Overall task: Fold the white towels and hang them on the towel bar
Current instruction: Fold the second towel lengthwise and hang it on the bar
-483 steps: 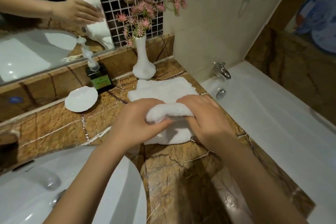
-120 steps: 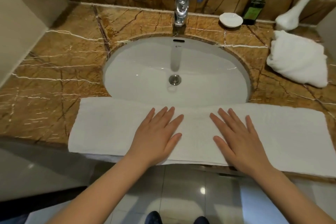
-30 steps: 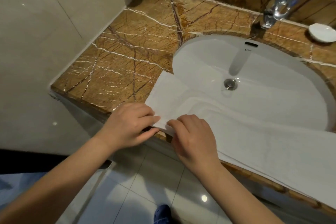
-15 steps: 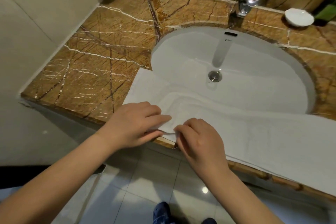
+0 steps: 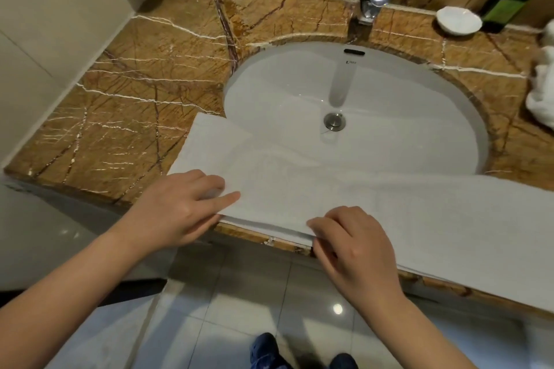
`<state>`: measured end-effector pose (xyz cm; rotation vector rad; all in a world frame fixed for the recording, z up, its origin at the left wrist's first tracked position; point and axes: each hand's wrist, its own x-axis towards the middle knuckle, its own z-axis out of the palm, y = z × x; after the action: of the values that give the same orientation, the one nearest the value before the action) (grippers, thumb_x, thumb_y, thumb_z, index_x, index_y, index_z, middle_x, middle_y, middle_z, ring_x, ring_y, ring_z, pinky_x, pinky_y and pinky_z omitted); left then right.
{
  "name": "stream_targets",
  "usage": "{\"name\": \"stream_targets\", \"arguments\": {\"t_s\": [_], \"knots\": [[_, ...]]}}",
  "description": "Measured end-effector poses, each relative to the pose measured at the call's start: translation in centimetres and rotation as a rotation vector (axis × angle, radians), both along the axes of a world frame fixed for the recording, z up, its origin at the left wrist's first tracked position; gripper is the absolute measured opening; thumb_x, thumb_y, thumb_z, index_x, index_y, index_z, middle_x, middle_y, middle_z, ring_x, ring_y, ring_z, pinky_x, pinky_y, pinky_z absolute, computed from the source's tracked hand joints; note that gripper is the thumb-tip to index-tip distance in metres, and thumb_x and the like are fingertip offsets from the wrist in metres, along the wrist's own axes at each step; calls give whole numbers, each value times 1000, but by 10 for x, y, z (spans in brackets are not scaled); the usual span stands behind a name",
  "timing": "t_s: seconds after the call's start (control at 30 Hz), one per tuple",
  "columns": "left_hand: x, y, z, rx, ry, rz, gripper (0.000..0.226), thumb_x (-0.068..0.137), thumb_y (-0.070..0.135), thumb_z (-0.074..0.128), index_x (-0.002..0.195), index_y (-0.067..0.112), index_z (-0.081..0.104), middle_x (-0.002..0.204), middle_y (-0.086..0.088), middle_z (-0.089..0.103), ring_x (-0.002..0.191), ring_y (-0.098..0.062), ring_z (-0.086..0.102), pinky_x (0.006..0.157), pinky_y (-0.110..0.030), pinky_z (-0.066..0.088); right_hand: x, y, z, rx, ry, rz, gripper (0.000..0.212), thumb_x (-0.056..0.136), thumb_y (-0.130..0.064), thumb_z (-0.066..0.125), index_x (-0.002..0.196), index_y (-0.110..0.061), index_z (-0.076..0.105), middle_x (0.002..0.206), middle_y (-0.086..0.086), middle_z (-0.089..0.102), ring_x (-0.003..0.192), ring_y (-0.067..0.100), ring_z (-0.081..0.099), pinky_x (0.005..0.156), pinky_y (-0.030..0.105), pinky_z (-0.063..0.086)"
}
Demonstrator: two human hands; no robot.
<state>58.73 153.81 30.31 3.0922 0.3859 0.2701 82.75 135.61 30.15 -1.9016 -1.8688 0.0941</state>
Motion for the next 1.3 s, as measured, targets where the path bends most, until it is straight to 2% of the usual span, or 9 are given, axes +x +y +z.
{"name": "stream_targets", "arguments": {"t_s": [0.17,0.23,0.33,0.47,0.6,0.97,1.17,1.23,1.3], "knots": [[19,-11,7,-10,-47,84,34,82,34,58,104,11,70,102,-13,67,86,-31,65,65,-38,53,9,-7,-6,62,2,0,20,70,0,78,88,-5,72,75,9,63,61,29,57,48,38,46],[40,-19,7,-62,-11,73,49,83,44,58,122,15,62,127,-12,60,113,-31,58,90,-43,50,7,-5,-8,86,-2,15,14,74,-1,77,87,-5,72,73,9,62,59,29,56,47,38,45],[69,-29,4,-118,120,4,67,89,57,45,147,27,32,155,-2,29,142,-20,27,114,-40,21,10,-5,-10,114,-8,33,8,80,-6,72,88,-5,73,72,9,61,59,28,54,47,38,43],[82,-33,-5,-108,212,-21,66,94,57,33,151,31,14,159,2,13,146,-16,12,116,-40,8,15,-4,-9,125,-31,70,12,87,-13,63,90,-6,73,73,8,60,60,27,54,48,35,42],[78,-36,-12,-120,234,8,65,95,56,29,151,34,4,160,3,5,147,-15,3,119,-38,5,15,-3,-4,94,-4,80,9,78,-7,75,87,-6,73,71,9,61,58,27,55,47,34,44],[79,-42,-11,-107,271,55,71,89,45,38,152,30,10,160,-2,10,147,-21,9,117,-40,11,15,-21,3,-5,-41,112,29,68,-4,81,96,-7,73,72,9,59,60,24,52,47,30,40],[69,-49,-9,-167,226,114,62,92,37,34,151,29,16,159,-4,14,147,-21,10,117,-39,11,53,-50,3,40,-39,-58,21,72,-1,75,93,-2,73,74,12,63,61,28,57,49,34,46],[67,-51,-11,-160,209,124,59,94,37,30,151,29,17,159,-6,15,147,-23,11,118,-38,11,60,-56,6,-9,30,-59,11,84,-15,68,86,-5,73,74,8,64,64,23,58,52,31,46],[66,-50,-12,-127,194,109,54,98,38,22,151,29,20,158,-8,17,146,-24,13,118,-37,11,63,-58,7,-187,218,-105,47,96,-53,39,82,-19,68,76,-4,61,71,11,55,62,25,45]]}}
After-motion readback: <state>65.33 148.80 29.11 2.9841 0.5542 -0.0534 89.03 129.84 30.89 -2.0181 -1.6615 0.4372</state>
